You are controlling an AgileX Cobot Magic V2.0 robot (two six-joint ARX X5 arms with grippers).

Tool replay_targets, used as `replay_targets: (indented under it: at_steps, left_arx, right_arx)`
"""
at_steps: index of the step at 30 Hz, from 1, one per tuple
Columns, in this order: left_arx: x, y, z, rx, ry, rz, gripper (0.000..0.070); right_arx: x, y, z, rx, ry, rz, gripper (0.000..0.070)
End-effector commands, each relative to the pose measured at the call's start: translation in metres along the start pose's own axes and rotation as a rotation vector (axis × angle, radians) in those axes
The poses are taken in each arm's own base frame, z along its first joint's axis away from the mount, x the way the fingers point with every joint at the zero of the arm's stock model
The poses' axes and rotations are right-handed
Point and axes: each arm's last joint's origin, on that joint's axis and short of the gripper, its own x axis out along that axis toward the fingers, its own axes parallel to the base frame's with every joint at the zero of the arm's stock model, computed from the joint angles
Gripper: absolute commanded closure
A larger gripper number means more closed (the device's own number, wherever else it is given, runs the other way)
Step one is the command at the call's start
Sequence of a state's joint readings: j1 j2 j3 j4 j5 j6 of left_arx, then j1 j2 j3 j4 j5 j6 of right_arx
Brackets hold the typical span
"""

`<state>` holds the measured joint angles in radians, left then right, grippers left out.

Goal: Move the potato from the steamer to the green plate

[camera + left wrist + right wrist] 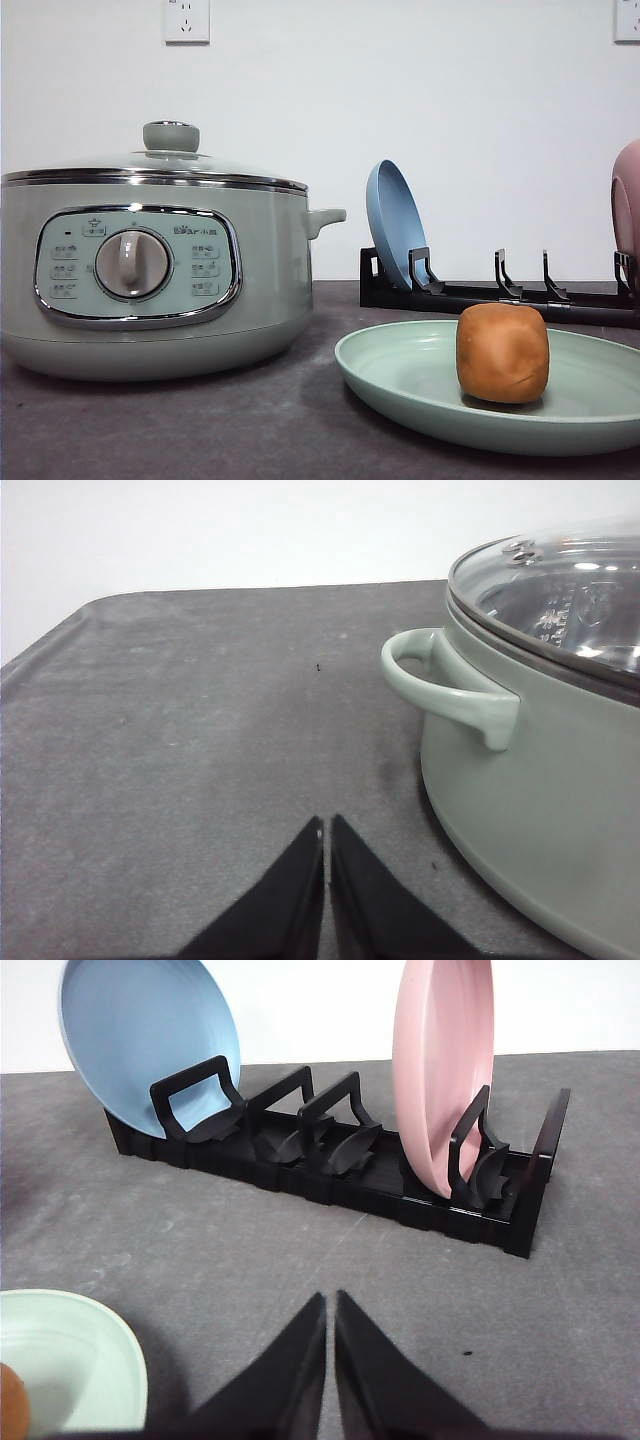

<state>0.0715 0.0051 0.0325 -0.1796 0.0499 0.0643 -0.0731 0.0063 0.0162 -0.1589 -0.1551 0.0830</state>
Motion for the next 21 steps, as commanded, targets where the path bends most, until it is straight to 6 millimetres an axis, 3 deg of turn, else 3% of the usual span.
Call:
replay_targets:
  at_steps: [1, 21]
  left_arx:
    - [0.0019, -0.0003, -0.0073, -0.003, 0.026, 0.0, 0.0698]
    - [0.0019, -0.0003, -0.0072, -0.003, 0.025, 0.0, 0.0698]
  right_arx:
    - [0.0003, -0.0003, -0.0012, 0.01, 0.0, -0.001, 0.0699]
    - [0.0003, -0.0003, -0.0012, 0.01, 0.0, -0.001, 0.0699]
